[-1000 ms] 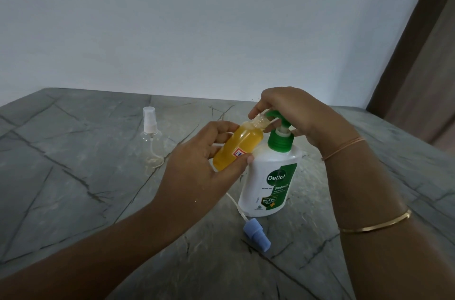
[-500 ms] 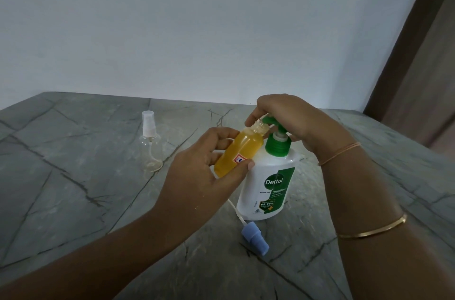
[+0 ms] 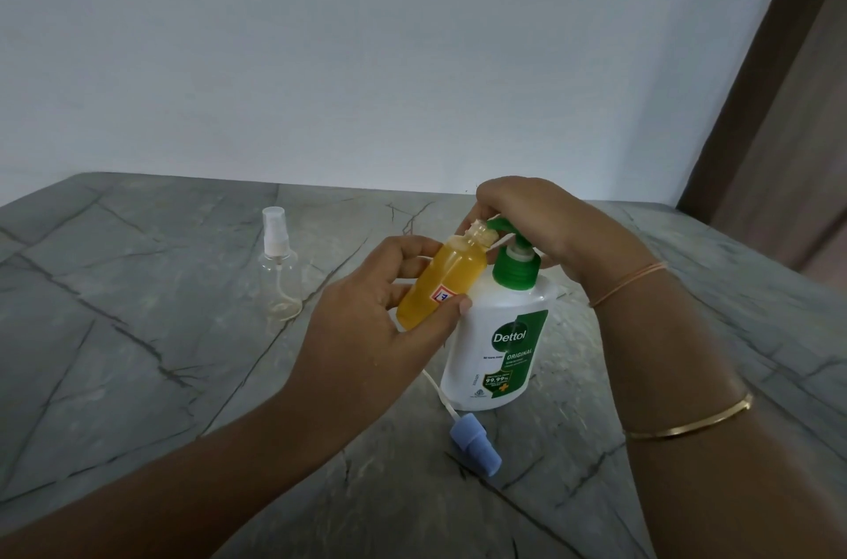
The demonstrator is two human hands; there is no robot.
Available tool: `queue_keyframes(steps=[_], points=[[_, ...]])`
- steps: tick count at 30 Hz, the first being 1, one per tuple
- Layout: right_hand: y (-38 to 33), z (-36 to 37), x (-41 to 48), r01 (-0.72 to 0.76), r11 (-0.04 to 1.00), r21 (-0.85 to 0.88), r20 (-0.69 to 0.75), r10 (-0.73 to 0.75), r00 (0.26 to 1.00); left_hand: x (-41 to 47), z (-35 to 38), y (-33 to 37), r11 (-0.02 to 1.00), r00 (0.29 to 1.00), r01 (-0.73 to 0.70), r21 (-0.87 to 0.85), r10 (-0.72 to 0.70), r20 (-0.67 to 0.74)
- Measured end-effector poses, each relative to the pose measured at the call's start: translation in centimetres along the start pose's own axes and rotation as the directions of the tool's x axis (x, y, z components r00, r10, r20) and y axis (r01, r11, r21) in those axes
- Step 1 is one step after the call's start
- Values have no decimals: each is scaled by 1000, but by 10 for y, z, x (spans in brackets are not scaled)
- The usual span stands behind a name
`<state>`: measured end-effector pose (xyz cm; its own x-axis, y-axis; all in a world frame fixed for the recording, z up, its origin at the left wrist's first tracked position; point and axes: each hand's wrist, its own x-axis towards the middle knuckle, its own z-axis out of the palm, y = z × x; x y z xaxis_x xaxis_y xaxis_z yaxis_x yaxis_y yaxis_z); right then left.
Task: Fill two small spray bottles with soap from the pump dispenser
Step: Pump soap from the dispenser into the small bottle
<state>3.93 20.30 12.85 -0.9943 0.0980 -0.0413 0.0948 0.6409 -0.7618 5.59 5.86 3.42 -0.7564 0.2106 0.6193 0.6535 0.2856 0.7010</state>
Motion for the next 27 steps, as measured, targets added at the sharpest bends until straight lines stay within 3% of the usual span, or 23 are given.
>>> queue_keyframes(steps=[5,18,27], points=[[-3,-2,1,66,996,-58,-58,-70,996,-1,1,-1,1000,1000,18,-6,-17,18],[2,-2,2,-25,998,51,21,24,999,-1,3,-2,997,999,47,-62,-47,3],[3,-1,6,-2,996,91,-5,2,1000,-2,5,-1,989,996,93,-112,-91,21]])
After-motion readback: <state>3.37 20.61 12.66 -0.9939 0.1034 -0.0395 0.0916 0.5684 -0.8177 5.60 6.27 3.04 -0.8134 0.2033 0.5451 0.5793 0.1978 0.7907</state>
